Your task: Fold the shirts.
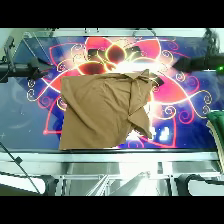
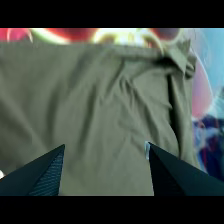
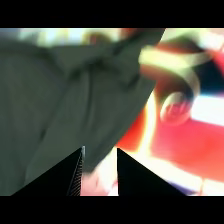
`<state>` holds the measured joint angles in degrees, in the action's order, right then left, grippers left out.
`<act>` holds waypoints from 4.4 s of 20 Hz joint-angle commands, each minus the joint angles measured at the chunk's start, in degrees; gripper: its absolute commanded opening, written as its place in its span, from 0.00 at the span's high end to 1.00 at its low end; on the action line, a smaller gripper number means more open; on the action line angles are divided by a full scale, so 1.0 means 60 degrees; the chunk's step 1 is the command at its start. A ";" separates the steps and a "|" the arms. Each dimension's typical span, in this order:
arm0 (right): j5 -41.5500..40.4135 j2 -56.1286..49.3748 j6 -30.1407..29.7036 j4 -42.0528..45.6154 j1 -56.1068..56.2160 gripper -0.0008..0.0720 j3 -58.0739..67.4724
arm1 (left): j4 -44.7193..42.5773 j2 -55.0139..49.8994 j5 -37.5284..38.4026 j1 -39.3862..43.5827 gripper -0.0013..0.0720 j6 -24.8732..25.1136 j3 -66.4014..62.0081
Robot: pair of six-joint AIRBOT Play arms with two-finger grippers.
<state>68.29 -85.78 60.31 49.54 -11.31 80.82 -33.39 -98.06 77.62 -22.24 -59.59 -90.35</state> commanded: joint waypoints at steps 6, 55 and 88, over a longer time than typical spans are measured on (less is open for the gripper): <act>0.0637 0.2619 -0.0903 -0.0328 0.2073 0.22 -0.5752 | -0.2830 0.1570 0.1909 -0.1300 0.19 -0.0769 0.4459; -0.1617 0.8127 0.0127 -0.3807 -0.3271 0.97 0.1290 | 1.1956 0.7071 0.4623 -0.5002 0.95 0.0597 0.1497; -0.3246 -0.3093 -0.2718 -0.4189 -0.1967 0.97 0.0168 | 0.1534 -0.4528 0.2313 0.0656 0.97 -0.0667 -0.1137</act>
<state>49.89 -104.27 45.23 24.36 -22.55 81.80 -17.72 -125.16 90.74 -18.76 -61.08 -97.08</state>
